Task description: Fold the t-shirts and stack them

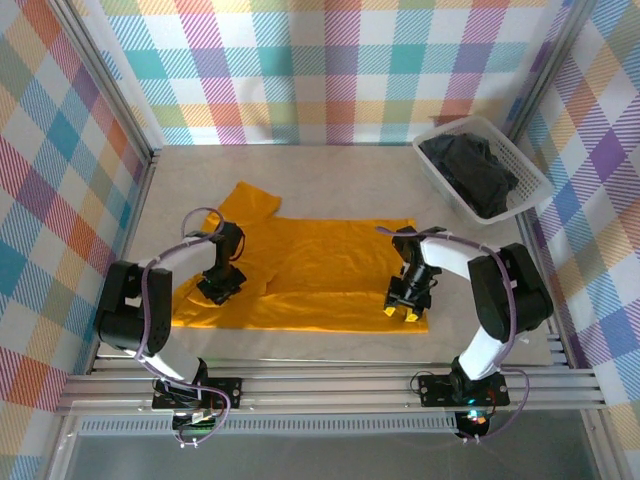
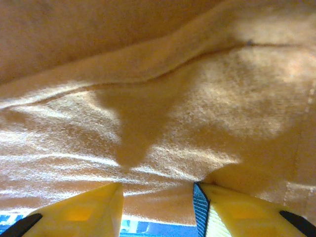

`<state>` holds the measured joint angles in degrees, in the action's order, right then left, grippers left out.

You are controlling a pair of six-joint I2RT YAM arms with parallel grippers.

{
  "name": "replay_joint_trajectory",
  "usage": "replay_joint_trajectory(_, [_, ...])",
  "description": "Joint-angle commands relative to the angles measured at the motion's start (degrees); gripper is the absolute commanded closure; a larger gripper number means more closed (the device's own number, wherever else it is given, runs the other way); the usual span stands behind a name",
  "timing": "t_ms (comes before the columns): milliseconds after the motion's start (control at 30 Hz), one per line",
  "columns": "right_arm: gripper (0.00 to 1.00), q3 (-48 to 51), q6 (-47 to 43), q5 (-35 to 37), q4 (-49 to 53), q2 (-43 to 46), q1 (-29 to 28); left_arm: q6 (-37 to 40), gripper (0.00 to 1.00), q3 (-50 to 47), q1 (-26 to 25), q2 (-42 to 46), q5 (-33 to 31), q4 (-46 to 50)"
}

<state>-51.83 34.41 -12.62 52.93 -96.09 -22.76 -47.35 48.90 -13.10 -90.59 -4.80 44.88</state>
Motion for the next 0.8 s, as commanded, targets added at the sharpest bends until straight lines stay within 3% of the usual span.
replay_joint_trajectory(0, [0.57, 1.0, 1.9, -0.6, 2.3, 2.5, -0.5, -2.2, 0.80, -4.6, -1.5, 1.1, 0.5, 5.5])
replay_joint_trajectory(133, [0.56, -2.4, 2.5, 0.3, 3.8, 4.6, -0.4, -1.4, 0.75, 0.6, -1.4, 2.5, -2.4, 8.5])
replay_joint_trajectory(200, [0.55, -6.2, 2.2, 2.1, 3.6, 6.2, -0.4, 0.1, 0.66, 8.0, -1.2, 1.6, -4.3, 9.5])
replay_joint_trajectory(267, [0.52, -10.6, 0.9, 3.7, 2.2, 6.6, -0.1, 2.1, 0.64, 16.6, -0.5, -1.5, -5.1, 8.8])
replay_joint_trajectory(367, [0.51, -17.3, -0.4, 3.6, -2.9, 4.6, 2.1, 6.0, 0.62, 32.7, 1.7, -11.2, -5.5, 8.9])
replay_joint_trajectory(533, [0.50, -22.7, -1.6, -7.5, -23.9, -1.0, 7.4, 10.5, 0.60, 60.1, 8.0, -31.0, -3.4, 11.1])
replay_joint_trajectory(667, [0.49, -33.2, -3.7, -7.1, -26.2, -7.9, 9.1, 11.8, 0.57, 75.2, 11.5, -41.6, -3.2, 8.5])
replay_joint_trajectory(767, [0.49, -39.1, -3.8, -6.7, -24.2, -12.1, 10.3, 15.4, 0.57, 80.8, 12.3, -46.7, -3.3, 2.9])
